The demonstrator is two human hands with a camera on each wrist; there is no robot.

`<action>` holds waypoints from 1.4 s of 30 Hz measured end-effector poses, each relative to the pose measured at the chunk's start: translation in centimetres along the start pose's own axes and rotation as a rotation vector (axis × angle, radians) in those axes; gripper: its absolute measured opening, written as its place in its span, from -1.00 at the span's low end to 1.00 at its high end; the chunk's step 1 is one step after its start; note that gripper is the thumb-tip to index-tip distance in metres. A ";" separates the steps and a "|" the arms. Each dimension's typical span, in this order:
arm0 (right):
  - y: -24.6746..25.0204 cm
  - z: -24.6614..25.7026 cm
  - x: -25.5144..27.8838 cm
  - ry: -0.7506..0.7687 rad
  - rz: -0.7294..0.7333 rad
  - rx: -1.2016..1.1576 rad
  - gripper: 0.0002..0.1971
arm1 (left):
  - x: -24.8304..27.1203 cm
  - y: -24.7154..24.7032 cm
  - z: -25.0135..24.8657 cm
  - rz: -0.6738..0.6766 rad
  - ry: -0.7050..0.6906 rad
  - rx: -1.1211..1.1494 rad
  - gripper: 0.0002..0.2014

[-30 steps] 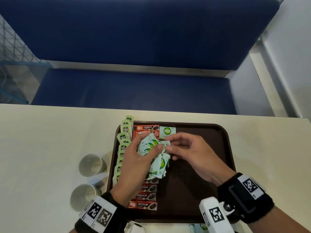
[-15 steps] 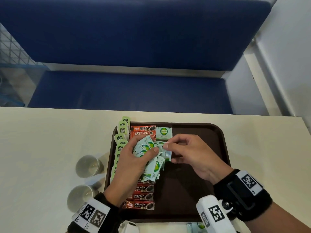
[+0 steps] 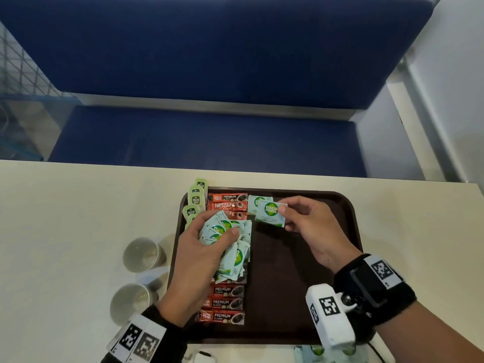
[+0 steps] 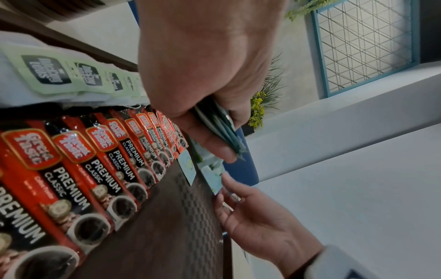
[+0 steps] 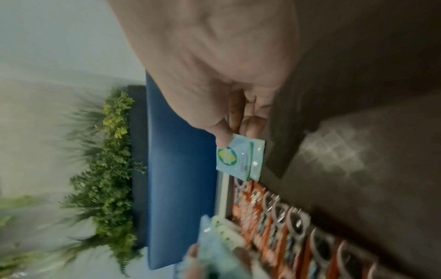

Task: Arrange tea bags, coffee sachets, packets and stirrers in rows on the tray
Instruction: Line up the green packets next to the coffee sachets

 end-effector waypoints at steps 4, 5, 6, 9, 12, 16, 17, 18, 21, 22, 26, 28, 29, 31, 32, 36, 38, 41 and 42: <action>-0.5 -1.6 -2.2 0.101 -0.053 0.163 -0.93 | 0.3 0.3 0.0 0.014 0.000 -0.022 -0.56; -0.7 -1.8 -2.6 0.140 -0.063 0.213 -0.93 | 0.3 0.4 0.1 0.016 0.005 -0.026 -0.56; -0.9 -1.9 -3.0 0.184 -0.076 0.270 -0.93 | 0.4 0.4 0.1 0.018 0.008 -0.032 -0.56; -1.4 -1.9 -3.5 0.291 -0.136 0.401 -0.91 | 0.4 0.4 0.3 0.021 0.010 -0.048 -0.57; -1.7 -1.9 -3.4 0.350 -0.194 0.449 -0.81 | 0.5 0.4 0.3 0.021 0.008 -0.049 -0.58; -1.9 -2.2 -2.7 0.416 -0.136 0.547 -0.68 | 0.5 0.5 0.0 0.013 0.010 -0.056 -0.59; -2.1 -2.4 -2.5 0.428 -0.103 0.592 -0.65 | 0.5 0.5 0.0 0.009 0.012 -0.058 -0.59; -2.3 -2.6 -2.4 0.438 -0.073 0.630 -0.62 | 0.5 0.5 0.1 0.006 0.015 -0.060 -0.59; -2.6 -3.0 -2.4 0.475 -0.036 0.705 -0.57 | 0.4 0.6 0.2 -0.006 0.022 -0.062 -0.58; -2.7 -3.1 -2.5 0.487 -0.038 0.720 -0.56 | 0.4 0.7 0.2 -0.008 0.023 -0.063 -0.58; -2.9 -3.0 -2.8 0.516 -0.039 0.720 -0.57 | 0.4 0.7 0.2 -0.001 0.032 -0.061 -0.58; -3.0 -3.0 -2.9 0.514 -0.030 0.725 -0.58 | 0.4 0.8 0.2 -0.003 0.034 -0.061 -0.58; -3.0 -2.9 -2.9 0.514 -0.027 0.728 -0.58 | 0.4 0.8 0.2 -0.004 0.035 -0.061 -0.58; -3.0 -2.9 -3.0 0.511 -0.023 0.732 -0.58 | 0.3 0.8 0.2 -0.005 0.037 -0.060 -0.58; -3.0 -2.9 -3.0 0.511 -0.023 0.734 -0.57 | 0.3 0.8 0.3 -0.007 0.039 -0.060 -0.58; -2.9 -2.9 -3.0 0.515 -0.025 0.729 -0.58 | 0.2 0.8 0.4 -0.009 0.047 -0.059 -0.57; -2.8 -2.9 -2.9 0.521 -0.032 0.731 -0.58 | 0.2 0.8 0.4 -0.005 0.046 -0.061 -0.57; -2.8 -3.0 -2.9 0.522 -0.038 0.742 -0.59 | 0.1 0.6 0.4 -0.001 0.047 -0.057 -0.57; -2.9 -3.0 -2.9 0.525 -0.042 0.748 -0.59 | 0.1 0.6 0.3 -0.001 0.047 -0.057 -0.57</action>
Point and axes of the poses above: each hand's wrist, its own x-axis away from the middle knuckle, its own y-axis out of the back of the hand, z = x × y, the point moved 4 cm from there along -x, towards the middle knuckle, and after that the axes turned 2 degrees about -z, right-handed, at the moved point
